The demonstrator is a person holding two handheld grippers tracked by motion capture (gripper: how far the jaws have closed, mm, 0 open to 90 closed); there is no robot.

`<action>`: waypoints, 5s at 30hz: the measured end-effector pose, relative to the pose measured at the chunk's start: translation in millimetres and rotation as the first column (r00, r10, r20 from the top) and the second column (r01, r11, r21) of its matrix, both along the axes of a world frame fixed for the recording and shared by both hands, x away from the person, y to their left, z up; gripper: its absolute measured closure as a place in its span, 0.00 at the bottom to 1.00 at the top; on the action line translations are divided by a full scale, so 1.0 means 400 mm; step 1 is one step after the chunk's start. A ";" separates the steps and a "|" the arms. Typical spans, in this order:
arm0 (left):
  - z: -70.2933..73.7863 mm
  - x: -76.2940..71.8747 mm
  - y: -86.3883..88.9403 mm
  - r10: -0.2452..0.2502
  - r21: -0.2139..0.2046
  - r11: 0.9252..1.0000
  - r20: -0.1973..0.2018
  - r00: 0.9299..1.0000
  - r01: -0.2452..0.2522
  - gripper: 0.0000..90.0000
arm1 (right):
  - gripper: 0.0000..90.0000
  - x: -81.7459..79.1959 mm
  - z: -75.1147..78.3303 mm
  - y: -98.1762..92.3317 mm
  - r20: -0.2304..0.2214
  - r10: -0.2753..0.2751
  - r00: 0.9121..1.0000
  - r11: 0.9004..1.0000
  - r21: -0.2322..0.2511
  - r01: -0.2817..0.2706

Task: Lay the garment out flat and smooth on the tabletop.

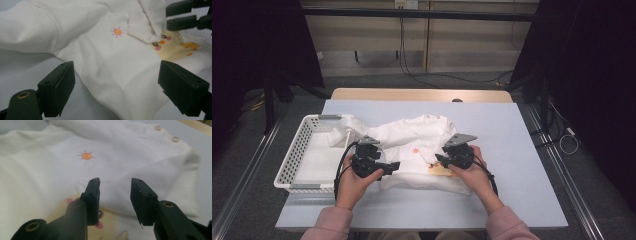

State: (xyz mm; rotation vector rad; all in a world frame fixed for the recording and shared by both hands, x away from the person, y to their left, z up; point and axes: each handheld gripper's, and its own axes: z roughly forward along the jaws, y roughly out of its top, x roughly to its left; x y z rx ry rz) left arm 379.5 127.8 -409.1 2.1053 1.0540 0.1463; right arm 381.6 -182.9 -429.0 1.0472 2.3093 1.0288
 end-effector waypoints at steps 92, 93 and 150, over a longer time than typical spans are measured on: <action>-0.009 0.015 -0.037 -0.004 -0.042 0.999 -0.003 1.000 0.004 0.15 | 0.80 0.182 -0.055 0.113 -0.087 -0.112 0.990 0.994 0.001 0.112; -0.009 0.015 -0.037 -0.004 -0.041 0.999 -0.004 1.000 0.004 0.15 | 0.78 0.184 -0.061 0.113 -0.086 -0.111 0.990 0.994 -0.003 0.111; -0.005 0.012 -0.054 -0.012 -0.025 1.000 0.012 1.000 0.013 0.15 | 0.99 -0.028 0.086 -0.402 -0.055 -0.405 0.913 0.893 0.189 0.408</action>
